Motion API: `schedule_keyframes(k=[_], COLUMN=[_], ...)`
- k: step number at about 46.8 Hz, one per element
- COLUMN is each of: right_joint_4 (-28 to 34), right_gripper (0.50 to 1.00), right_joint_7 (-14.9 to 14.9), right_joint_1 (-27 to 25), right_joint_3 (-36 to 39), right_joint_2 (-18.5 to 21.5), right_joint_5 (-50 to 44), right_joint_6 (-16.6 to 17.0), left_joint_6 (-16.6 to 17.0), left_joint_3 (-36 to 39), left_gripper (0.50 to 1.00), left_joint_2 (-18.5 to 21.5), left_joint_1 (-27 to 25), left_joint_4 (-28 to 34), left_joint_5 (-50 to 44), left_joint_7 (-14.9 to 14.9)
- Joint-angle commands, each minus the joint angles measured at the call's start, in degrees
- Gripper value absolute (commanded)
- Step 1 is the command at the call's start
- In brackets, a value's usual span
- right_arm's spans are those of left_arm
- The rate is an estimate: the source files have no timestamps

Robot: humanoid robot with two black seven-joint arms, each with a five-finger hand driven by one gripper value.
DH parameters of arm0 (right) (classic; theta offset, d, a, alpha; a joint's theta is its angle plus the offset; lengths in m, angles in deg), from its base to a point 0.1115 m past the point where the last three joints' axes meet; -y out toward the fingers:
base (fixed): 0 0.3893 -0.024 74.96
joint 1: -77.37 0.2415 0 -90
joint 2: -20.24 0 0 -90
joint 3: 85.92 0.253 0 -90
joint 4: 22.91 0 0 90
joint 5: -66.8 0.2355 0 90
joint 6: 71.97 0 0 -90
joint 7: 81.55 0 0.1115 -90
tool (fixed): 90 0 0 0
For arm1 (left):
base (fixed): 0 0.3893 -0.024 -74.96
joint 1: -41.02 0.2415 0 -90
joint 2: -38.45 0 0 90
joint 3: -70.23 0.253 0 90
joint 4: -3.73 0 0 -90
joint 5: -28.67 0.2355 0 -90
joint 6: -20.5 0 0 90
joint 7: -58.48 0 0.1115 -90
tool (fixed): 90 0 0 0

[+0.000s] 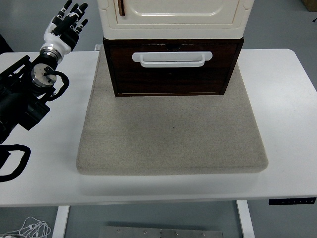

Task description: Open the drawer under the combination cabinet

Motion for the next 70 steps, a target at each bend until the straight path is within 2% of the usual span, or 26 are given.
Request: schedule_keyframes(k=[1,16,25,33,46,51,58,64,70], right_joint_4=[0.0,0.0,0.0,0.0,0.0,0.0,0.0,0.0,0.0], right_gripper=[0.926,0.926,0.928,0.926,0.926,0.926,0.926,0.926,0.926], right_joint_7=[0.0,0.0,0.0,0.0,0.0,0.0,0.0,0.0,0.0], right_joint_1=[0.0,0.0,0.0,0.0,0.0,0.0,0.0,0.0,0.0], right_joint_3=[0.0,0.0,0.0,0.0,0.0,0.0,0.0,0.0,0.0], right_joint_2=[0.0,0.0,0.0,0.0,0.0,0.0,0.0,0.0,0.0], right_joint_5=[-0.1,-0.01,-0.01,-0.01,-0.01,-0.01,-0.01,-0.01,-0.01], right_joint_6=[0.0,0.0,0.0,0.0,0.0,0.0,0.0,0.0,0.0], left_joint_6=[0.0,0.0,-4.04,-4.74,-4.3,-4.13,-3.95,-3.17,1.4], left_joint_3=[0.0,-0.09,0.0,1.14,0.97,1.32,3.95,5.27,5.27], left_gripper=[1.0,1.0,1.0,1.0,1.0,1.0,1.0,1.0,1.0], left_joint_2=[0.0,0.35,1.05,2.28,9.92,12.65,16.08,19.42,24.16], left_joint_1=[0.0,-0.09,0.09,-0.26,-4.65,-8.95,-15.72,-19.77,-22.58], left_joint_4=[0.02,-0.07,-0.42,-0.24,0.02,0.11,0.81,6.42,16.53], left_joint_5=[0.0,-0.26,0.0,3.69,6.86,7.91,13.97,17.4,20.21], left_joint_7=[0.02,-0.07,-0.07,0.02,0.02,-0.15,-0.33,-0.33,-0.33])
